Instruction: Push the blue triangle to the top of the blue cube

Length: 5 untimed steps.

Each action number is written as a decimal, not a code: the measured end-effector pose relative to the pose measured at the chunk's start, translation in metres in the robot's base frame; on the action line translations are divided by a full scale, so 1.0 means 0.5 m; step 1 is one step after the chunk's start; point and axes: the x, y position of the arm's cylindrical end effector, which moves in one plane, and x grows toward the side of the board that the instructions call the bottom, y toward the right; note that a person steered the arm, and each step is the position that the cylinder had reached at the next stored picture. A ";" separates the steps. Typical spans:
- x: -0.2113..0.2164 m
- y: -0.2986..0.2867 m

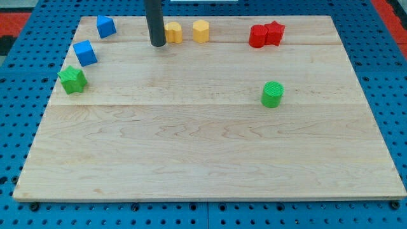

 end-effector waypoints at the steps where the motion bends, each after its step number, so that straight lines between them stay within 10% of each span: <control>1: 0.000 -0.010; 5: 0.014 0.002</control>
